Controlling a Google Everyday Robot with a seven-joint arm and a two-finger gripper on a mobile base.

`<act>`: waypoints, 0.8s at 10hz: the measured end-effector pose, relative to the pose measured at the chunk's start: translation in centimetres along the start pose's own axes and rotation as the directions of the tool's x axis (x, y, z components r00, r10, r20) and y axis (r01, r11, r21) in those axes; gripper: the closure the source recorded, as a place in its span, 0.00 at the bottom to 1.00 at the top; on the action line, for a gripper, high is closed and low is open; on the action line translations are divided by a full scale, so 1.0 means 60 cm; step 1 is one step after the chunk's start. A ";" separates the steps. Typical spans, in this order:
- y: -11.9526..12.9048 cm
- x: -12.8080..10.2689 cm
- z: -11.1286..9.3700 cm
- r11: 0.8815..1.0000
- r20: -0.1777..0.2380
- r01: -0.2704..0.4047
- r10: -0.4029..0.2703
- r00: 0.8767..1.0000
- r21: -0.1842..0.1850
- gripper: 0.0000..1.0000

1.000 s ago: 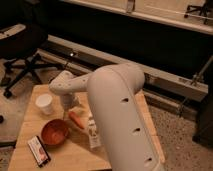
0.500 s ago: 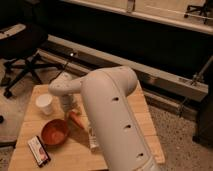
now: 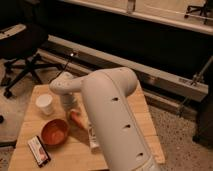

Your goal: Place the pepper on the white sponge

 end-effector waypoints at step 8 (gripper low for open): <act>-0.096 0.088 -0.138 0.962 0.109 -0.271 0.272 0.956 -0.026 1.00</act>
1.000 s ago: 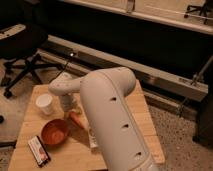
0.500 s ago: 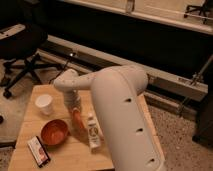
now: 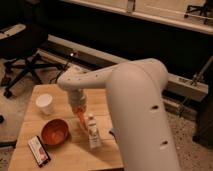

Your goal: Place the pepper on the white sponge

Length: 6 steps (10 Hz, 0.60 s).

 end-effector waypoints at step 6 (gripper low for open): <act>-0.277 0.054 -0.051 0.936 0.015 -0.329 0.333 0.943 -0.128 1.00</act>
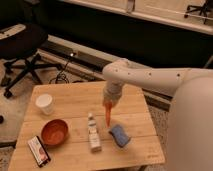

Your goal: Place the pepper on the white sponge

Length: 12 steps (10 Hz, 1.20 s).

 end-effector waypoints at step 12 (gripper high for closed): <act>-0.122 0.103 0.123 0.997 -0.068 -0.070 0.071 0.995 0.009 1.00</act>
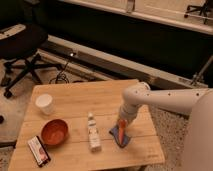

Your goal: Place the pepper on the white sponge

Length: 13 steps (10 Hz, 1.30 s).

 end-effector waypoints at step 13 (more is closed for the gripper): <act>0.014 0.020 0.013 0.998 0.036 -0.007 0.005 0.999 0.058 0.20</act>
